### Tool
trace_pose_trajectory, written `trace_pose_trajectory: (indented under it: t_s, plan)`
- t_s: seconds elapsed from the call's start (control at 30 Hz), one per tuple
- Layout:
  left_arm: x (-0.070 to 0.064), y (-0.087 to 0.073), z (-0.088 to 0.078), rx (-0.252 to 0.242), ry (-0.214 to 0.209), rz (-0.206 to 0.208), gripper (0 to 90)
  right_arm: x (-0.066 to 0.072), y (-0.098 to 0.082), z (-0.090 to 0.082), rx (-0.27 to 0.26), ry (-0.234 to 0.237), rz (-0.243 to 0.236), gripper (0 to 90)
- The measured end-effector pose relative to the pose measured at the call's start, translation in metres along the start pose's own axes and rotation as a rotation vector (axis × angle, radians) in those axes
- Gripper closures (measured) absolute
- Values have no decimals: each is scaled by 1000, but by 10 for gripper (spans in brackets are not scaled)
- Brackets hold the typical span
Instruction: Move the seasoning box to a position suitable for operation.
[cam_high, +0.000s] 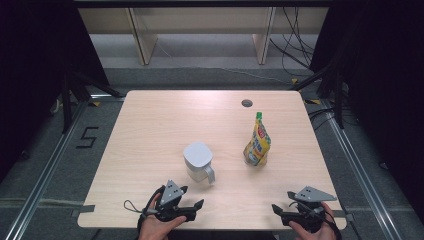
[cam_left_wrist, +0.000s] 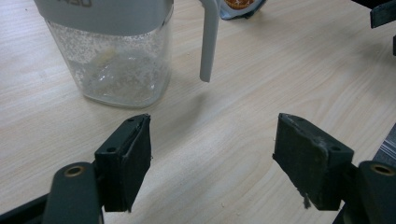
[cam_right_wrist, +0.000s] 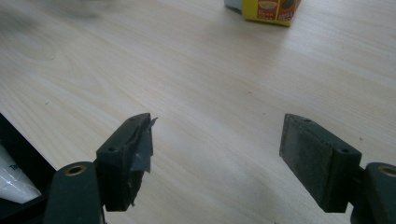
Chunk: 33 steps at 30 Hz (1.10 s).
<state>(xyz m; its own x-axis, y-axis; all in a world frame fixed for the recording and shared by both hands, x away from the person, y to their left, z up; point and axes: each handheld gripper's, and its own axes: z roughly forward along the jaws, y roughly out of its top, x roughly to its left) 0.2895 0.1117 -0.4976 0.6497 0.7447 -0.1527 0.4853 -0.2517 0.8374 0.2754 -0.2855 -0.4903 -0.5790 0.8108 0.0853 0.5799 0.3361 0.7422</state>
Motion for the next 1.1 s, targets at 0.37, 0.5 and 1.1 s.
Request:
trace_pose_trajectory:
  t_s: [0.37, 0.5, 1.1]
  plan:
    - [-5, 9, 10, -31, -31, 12, 407, -1, 0, 1, -1, -11, -1, 266]
    - [-3, 16, 14, -43, -27, 23, 452, 0, 0, 1, 3, -16, 1, 266]
    - [-4, 32, 52, -42, -10, 18, 470, 2, -1, 4, 20, 12, 9, 266]
